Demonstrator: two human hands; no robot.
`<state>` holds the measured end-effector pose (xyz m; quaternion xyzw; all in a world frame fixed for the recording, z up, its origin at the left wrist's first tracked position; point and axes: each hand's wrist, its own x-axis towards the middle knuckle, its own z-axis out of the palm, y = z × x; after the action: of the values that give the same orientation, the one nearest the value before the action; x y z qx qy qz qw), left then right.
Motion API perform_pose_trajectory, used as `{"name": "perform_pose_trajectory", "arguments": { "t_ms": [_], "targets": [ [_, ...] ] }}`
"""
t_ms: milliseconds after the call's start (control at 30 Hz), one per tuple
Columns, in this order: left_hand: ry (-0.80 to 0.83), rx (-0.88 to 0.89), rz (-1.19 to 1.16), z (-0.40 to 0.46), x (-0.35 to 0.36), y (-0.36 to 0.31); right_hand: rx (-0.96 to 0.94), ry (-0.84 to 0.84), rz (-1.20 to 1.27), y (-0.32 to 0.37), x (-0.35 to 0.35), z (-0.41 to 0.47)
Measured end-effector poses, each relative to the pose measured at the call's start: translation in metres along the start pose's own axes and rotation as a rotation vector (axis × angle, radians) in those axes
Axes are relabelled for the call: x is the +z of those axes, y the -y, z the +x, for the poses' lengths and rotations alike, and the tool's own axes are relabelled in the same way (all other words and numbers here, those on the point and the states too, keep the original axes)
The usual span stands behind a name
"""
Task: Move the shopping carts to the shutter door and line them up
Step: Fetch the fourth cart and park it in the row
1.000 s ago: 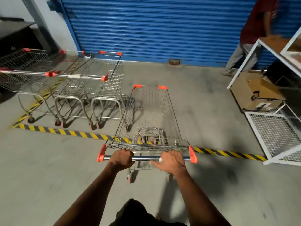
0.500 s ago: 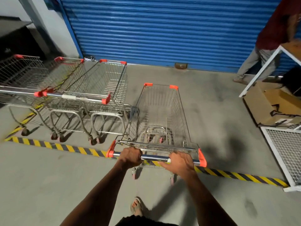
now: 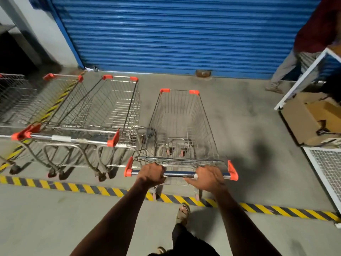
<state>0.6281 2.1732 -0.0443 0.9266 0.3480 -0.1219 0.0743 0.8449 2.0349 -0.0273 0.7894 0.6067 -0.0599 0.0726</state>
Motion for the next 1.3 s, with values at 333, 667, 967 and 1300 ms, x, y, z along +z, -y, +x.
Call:
{"name": "perform_pose_trajectory", "arguments": {
  "t_ms": [333, 667, 967, 1300],
  "targets": [
    [0.011, -0.044, 0.038, 0.091, -0.026, 0.045, -0.019, -0.027, 0.003, -0.018, -0.009, 0.106],
    [0.014, -0.037, 0.019, 0.133, -0.044, 0.06, -0.006, -0.003, -0.007, -0.031, -0.015, 0.154],
    [0.034, -0.036, -0.011, 0.137, -0.04, 0.065, 0.025, 0.01, 0.006, -0.03, -0.014, 0.154],
    [0.017, 0.01, -0.067, 0.133, -0.044, 0.065, 0.002, -0.036, 0.078, -0.033, -0.004, 0.155]
  ]
}}
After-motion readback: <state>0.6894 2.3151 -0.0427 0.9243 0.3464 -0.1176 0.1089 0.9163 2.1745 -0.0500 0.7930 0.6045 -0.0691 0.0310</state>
